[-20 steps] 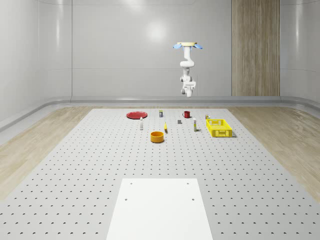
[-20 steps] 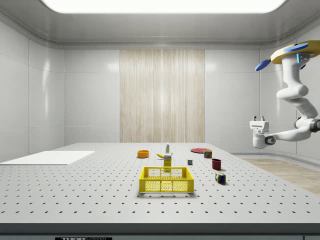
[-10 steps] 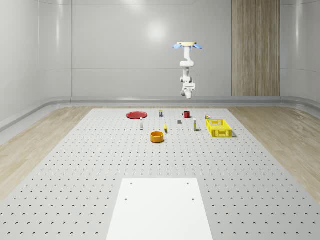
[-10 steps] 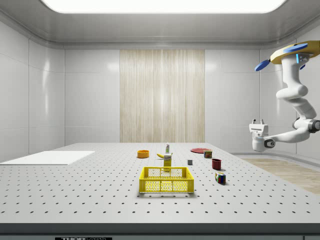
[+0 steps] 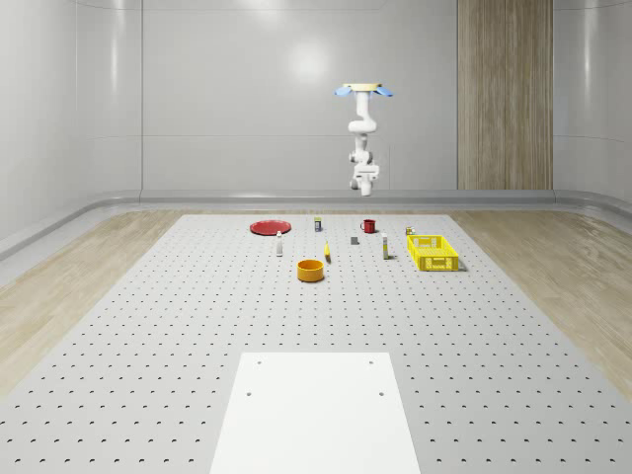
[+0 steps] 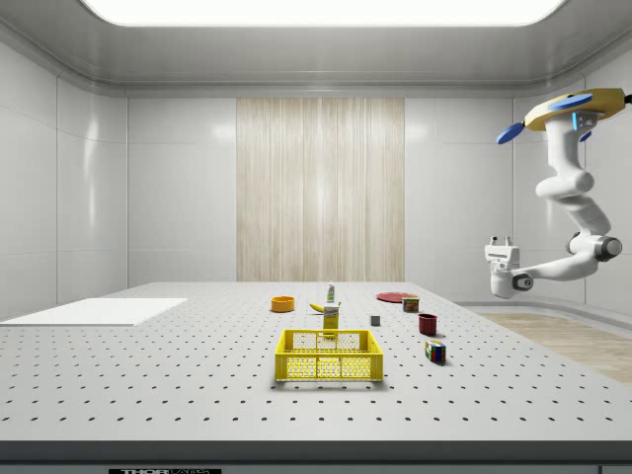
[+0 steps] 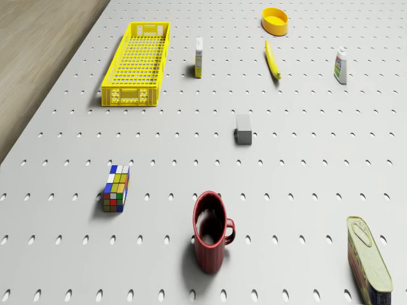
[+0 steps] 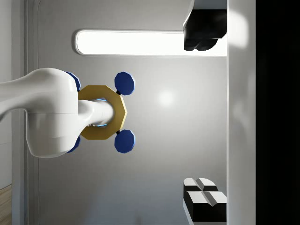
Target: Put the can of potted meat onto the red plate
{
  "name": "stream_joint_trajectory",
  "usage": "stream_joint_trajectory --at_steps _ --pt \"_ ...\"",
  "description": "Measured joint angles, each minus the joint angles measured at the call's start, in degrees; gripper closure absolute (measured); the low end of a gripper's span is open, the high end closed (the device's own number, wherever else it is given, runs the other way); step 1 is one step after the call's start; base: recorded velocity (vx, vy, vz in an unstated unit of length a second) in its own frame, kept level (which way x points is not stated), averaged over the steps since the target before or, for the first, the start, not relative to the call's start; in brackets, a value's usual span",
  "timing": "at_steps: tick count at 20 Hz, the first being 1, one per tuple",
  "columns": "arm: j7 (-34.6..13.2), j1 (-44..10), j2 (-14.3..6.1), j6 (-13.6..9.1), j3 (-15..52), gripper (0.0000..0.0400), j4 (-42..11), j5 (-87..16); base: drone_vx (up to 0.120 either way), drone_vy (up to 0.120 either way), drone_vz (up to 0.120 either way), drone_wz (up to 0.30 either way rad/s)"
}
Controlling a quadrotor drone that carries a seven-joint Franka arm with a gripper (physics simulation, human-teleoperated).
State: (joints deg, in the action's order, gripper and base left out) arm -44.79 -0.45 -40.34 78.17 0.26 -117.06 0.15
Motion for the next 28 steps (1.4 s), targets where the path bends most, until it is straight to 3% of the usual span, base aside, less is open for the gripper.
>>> stream_joint_trajectory --at_steps 7,28 --pt "0.01 -0.05 -0.19 0.27 0.06 0.0000 -0.15 -0.04 0.000 -0.120 0.000 0.000" --pt "-0.30 -0.66 -0.83 1.19 1.91 0.0000 -0.81 -2.58 0.120 -0.120 0.000 0.000"
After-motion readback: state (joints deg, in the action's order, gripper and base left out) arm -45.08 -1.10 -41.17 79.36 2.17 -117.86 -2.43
